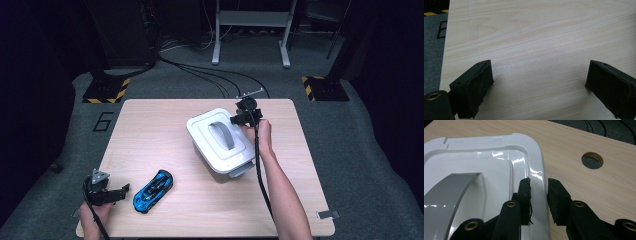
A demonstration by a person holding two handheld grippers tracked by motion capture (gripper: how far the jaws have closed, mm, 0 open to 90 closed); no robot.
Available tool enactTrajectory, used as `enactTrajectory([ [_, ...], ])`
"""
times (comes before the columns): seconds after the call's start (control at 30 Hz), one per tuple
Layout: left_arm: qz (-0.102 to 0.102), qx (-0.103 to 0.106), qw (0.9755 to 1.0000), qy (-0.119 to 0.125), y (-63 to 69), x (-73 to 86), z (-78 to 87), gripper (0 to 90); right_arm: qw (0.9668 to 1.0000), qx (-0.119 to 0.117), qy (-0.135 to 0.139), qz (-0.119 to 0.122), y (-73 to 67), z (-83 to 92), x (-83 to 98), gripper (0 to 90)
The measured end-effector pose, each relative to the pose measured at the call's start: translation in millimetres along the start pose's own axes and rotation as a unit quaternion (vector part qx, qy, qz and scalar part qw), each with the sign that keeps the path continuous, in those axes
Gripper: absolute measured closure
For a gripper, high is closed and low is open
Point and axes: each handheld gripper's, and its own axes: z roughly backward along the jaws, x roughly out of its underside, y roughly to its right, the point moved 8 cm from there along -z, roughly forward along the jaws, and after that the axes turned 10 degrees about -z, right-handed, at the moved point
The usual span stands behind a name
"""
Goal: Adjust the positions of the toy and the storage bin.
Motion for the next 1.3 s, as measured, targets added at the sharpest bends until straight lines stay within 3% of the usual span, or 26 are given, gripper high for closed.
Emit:
enactTrajectory([
  [0.3,0.0,0.0,1.0,0.0,0.0,0.0,0.0,7.0,0.998,0.053,0.013,-0.031,18.9,16.6,10.8,72.5],
  [0.5,0.0,0.0,1.0,0.0,0.0,0.0,0.0,7.0,0.996,0.062,0.023,-0.06,33.9,30.1,23.2,71.8],
  [0.8,0.0,-0.001,1.0,0.0,0.1,0.0,0.1,7.0,0.9973,0.009,0.035,-0.064,31.5,40.3,37.3,60.5],
  [1.1,0.0,-0.002,1.0,-0.001,0.3,0.0,0.4,7.1,0.9966,-0.04,0.055,-0.046,18.9,83.8,76.4,54.7],
  [1.2,0.001,-0.001,1.0,0.001,0.3,-0.2,0.1,7.2,0.997,-0.048,0.051,-0.031,13.7,93.4,93.4,48.2],
  [1.3,0.001,-0.002,1.0,0.001,0.4,-0.2,0.1,7.3,0.9971,-0.06,0.044,-0.019,6.5,98.7,107.6,34.9],
])
